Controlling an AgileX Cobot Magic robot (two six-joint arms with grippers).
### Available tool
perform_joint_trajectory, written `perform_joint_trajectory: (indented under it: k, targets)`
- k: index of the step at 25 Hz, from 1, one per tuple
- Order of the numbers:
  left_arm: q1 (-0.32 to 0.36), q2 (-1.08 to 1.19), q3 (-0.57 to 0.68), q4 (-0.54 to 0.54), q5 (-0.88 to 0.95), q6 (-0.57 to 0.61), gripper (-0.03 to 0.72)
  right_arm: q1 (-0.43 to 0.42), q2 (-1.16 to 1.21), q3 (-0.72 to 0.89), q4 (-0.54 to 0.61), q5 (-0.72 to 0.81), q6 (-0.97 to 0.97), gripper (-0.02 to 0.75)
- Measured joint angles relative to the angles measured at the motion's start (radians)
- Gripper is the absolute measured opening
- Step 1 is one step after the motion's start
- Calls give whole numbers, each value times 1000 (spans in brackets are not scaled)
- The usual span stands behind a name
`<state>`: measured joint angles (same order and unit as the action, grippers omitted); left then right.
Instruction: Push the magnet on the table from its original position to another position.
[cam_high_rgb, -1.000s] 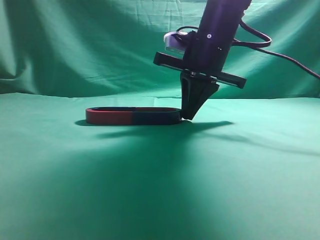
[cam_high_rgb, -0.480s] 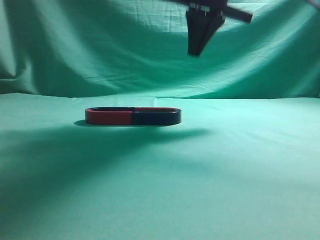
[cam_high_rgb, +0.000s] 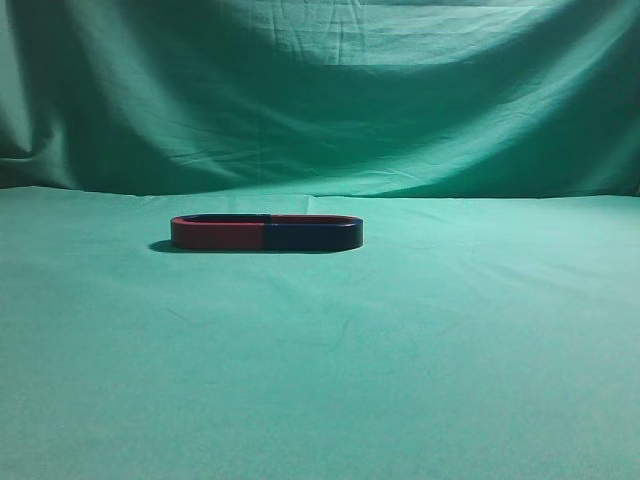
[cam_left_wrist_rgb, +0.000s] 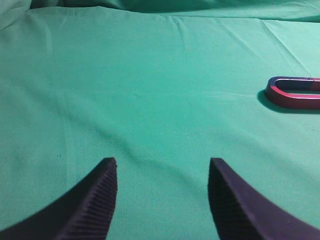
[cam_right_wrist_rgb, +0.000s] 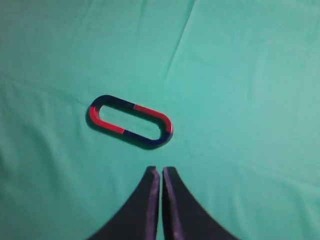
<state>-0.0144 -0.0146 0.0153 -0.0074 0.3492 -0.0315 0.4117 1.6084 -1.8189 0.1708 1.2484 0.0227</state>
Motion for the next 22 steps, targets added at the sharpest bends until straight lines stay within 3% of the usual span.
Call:
perform_joint_trajectory:
  k: [13, 22]
  targets:
    - [0, 0, 0, 0, 0, 0, 372, 0, -712, 679, -21, -55, -11, 0]
    - [0, 0, 0, 0, 0, 0, 372, 0, -1131, 927, -22, -94, -100, 0]
